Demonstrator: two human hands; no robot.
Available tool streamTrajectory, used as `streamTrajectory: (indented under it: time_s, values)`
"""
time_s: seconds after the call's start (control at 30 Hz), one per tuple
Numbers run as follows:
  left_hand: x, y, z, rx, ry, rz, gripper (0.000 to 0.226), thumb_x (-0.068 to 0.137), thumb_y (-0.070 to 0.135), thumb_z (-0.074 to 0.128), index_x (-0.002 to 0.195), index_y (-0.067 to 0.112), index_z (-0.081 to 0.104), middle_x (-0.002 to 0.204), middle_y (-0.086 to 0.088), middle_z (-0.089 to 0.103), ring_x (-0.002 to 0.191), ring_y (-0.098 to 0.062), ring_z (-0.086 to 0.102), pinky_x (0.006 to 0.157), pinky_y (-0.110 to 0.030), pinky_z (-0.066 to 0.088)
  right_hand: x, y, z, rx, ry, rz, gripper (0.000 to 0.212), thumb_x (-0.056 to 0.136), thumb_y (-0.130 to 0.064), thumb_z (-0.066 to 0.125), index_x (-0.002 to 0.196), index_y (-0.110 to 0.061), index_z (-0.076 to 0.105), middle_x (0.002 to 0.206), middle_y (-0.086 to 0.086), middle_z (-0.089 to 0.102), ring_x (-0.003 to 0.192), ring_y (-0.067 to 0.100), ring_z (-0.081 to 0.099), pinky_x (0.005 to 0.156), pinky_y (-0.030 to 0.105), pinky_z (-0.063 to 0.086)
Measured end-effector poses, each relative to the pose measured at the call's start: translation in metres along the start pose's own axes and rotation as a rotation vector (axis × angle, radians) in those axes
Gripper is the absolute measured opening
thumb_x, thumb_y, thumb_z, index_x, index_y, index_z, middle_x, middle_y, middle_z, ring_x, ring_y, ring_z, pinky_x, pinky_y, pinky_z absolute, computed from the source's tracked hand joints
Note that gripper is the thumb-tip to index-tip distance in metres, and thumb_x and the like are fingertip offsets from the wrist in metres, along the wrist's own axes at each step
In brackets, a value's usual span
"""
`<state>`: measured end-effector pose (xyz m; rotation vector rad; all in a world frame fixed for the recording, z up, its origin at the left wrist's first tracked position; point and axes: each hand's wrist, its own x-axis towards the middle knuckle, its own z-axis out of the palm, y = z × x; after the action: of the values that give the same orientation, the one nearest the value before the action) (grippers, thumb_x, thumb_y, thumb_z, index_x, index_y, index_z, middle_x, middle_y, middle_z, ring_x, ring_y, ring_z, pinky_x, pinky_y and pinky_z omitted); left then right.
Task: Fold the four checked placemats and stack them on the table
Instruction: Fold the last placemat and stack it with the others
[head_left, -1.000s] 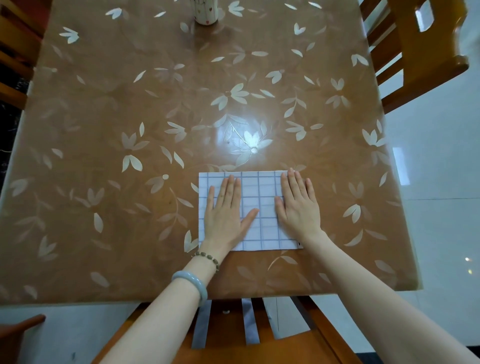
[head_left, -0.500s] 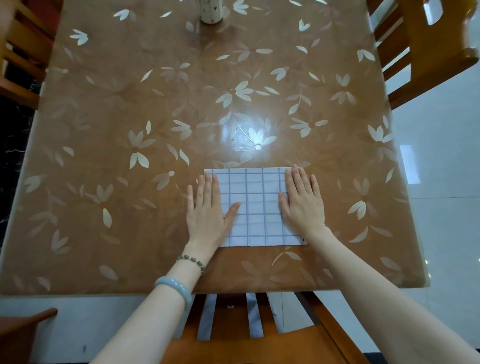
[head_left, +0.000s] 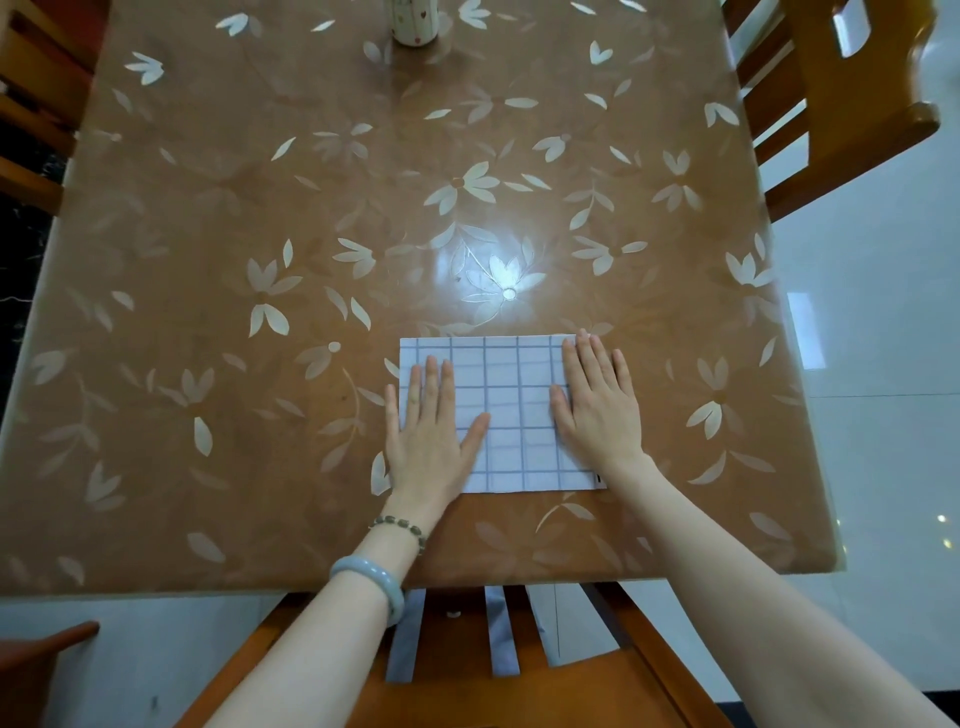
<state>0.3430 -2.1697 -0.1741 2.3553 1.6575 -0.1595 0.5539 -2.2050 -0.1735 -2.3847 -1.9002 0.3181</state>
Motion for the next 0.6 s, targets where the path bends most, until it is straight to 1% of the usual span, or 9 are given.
streamTrajectory:
  time_s: [0.17, 0.2, 0.27, 0.33, 0.4, 0.5, 0.57, 0.6]
  values:
    - [-0.012, -0.038, -0.014, 0.029, 0.026, -0.109, 0.078, 0.096, 0.063, 0.007, 0.153, 0.010, -0.002, 0.161, -0.008, 0.002, 0.148, -0.020, -0.003, 0.120, -0.044, 0.001, 0.000, -0.001, -0.001, 0.007, -0.002, 0.001, 0.063, 0.095, -0.040, 0.020, 0.148, -0.007, 0.026, 0.156, 0.011, 0.025, 0.145, 0.024, 0.019, 0.118, 0.040, 0.004]
    - [-0.015, -0.039, -0.020, 0.014, 0.014, -0.133, 0.080, 0.096, 0.064, 0.010, 0.153, 0.008, 0.001, 0.161, -0.009, 0.003, 0.149, -0.021, -0.001, 0.120, -0.043, 0.003, 0.000, -0.001, 0.000, 0.007, -0.003, 0.002, 0.064, 0.095, -0.041, 0.020, 0.149, -0.007, 0.026, 0.156, 0.011, 0.025, 0.145, 0.024, 0.019, 0.119, 0.041, 0.004]
    - [-0.017, -0.036, -0.031, -0.069, 0.002, -0.202, 0.084, 0.095, 0.064, 0.029, 0.153, 0.007, 0.013, 0.161, -0.010, 0.013, 0.148, -0.024, 0.011, 0.118, -0.040, 0.013, 0.000, -0.001, -0.001, 0.012, -0.011, 0.002, 0.064, 0.094, -0.043, 0.020, 0.149, -0.010, 0.027, 0.156, 0.012, 0.025, 0.145, 0.025, 0.019, 0.119, 0.043, 0.006]
    - [-0.013, -0.026, -0.043, -0.207, 0.033, -0.290, 0.081, 0.090, 0.055, 0.053, 0.149, 0.007, 0.026, 0.155, -0.011, 0.030, 0.141, -0.027, 0.027, 0.112, -0.040, 0.029, 0.000, -0.002, -0.003, 0.033, -0.024, -0.002, 0.062, 0.094, -0.044, 0.020, 0.148, -0.016, 0.028, 0.156, 0.013, 0.024, 0.145, 0.027, 0.020, 0.119, 0.044, 0.006]
    - [-0.007, -0.018, -0.053, -0.348, 0.048, -0.376, 0.081, 0.083, 0.042, 0.070, 0.145, 0.007, 0.030, 0.146, -0.011, 0.038, 0.133, -0.028, 0.034, 0.106, -0.039, 0.036, 0.001, -0.003, -0.006, 0.050, -0.038, 0.002, 0.060, 0.093, -0.044, 0.022, 0.147, -0.019, 0.029, 0.156, 0.016, 0.022, 0.145, 0.029, 0.019, 0.118, 0.045, 0.007]
    - [0.002, -0.013, -0.061, -0.472, 0.013, -0.463, 0.077, 0.077, 0.031, 0.078, 0.137, 0.008, 0.035, 0.135, -0.012, 0.045, 0.124, -0.030, 0.045, 0.096, -0.041, 0.045, 0.002, -0.003, -0.010, 0.072, -0.063, 0.016, 0.062, 0.091, -0.046, 0.024, 0.148, -0.022, 0.027, 0.157, 0.017, 0.015, 0.145, 0.031, 0.014, 0.117, 0.046, 0.008]
    - [0.005, -0.014, -0.062, -0.512, -0.012, -0.496, 0.068, 0.076, 0.029, 0.078, 0.127, 0.009, 0.039, 0.123, -0.011, 0.054, 0.111, -0.032, 0.056, 0.085, -0.042, 0.051, 0.003, -0.003, -0.015, 0.064, -0.069, 0.028, 0.065, 0.090, -0.050, 0.025, 0.148, -0.022, 0.029, 0.157, 0.018, 0.015, 0.146, 0.032, 0.013, 0.117, 0.050, 0.008]
    - [0.006, -0.015, -0.062, -0.518, -0.021, -0.508, 0.064, 0.076, 0.030, 0.078, 0.123, 0.010, 0.040, 0.117, -0.010, 0.059, 0.106, -0.031, 0.059, 0.079, -0.040, 0.052, 0.003, -0.002, -0.017, 0.059, -0.057, 0.037, 0.065, 0.089, -0.051, 0.027, 0.147, -0.022, 0.030, 0.157, 0.018, 0.016, 0.145, 0.033, 0.013, 0.117, 0.051, 0.007]
